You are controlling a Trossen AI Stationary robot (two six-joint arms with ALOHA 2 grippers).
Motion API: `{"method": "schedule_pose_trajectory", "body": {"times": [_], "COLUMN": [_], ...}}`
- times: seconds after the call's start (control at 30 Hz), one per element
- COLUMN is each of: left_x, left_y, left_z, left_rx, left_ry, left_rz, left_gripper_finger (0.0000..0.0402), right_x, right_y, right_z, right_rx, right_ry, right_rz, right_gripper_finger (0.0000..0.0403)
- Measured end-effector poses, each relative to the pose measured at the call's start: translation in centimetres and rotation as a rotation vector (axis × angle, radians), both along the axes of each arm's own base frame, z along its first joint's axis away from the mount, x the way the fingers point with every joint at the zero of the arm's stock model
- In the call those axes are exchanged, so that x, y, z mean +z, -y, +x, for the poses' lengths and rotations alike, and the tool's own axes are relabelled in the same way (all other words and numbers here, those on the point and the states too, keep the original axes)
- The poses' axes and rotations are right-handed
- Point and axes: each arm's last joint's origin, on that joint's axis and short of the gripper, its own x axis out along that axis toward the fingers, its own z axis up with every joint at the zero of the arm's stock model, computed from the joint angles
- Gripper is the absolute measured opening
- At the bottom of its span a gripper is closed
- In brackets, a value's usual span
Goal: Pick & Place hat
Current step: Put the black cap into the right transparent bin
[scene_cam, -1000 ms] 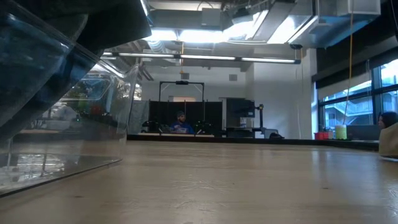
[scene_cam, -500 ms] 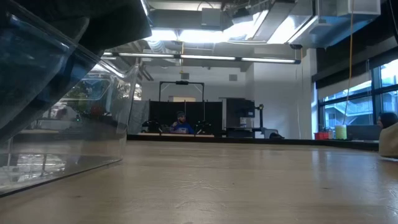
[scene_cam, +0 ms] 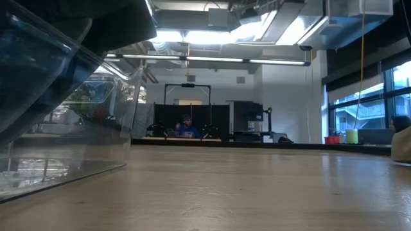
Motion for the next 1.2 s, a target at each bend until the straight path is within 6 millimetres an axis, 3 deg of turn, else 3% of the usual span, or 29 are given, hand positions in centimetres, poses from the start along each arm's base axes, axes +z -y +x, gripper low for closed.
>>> {"method": "schedule_pose_trajectory", "body": {"times": [0.3, 0.5, 0.73, 0.93, 1.2], "left_x": [-1.2, 0.0, 0.5, 0.4, 0.3], "left_y": [0.5, 0.3, 2.0, 2.3, 2.0], "left_z": [0.9, -0.3, -2.2, -2.4, -2.4], "left_rx": [0.01, -0.009, -0.146, -0.118, -0.106], "left_ry": [-0.036, 0.0, 0.111, 0.207, 0.179], "left_rz": [0.02, 0.003, 0.051, 0.186, 0.187], "left_gripper_finger": [0.0049, 0.0048, 0.0054, 0.0056, 0.0076], "right_x": [-0.1, -0.1, -0.1, -0.1, -0.1], "right_y": [0.0, 0.0, 0.0, 0.0, 0.0], "right_z": [-0.1, -0.1, -0.1, -0.1, -0.1], "right_rx": [0.01, 0.015, 0.009, -0.013, -0.037], "right_ry": [-0.023, -0.024, -0.023, -0.015, -0.007], "right_rz": [0.009, 0.005, 0.009, 0.026, 0.044], "right_gripper_finger": [0.021, 0.021, 0.021, 0.021, 0.021]}}
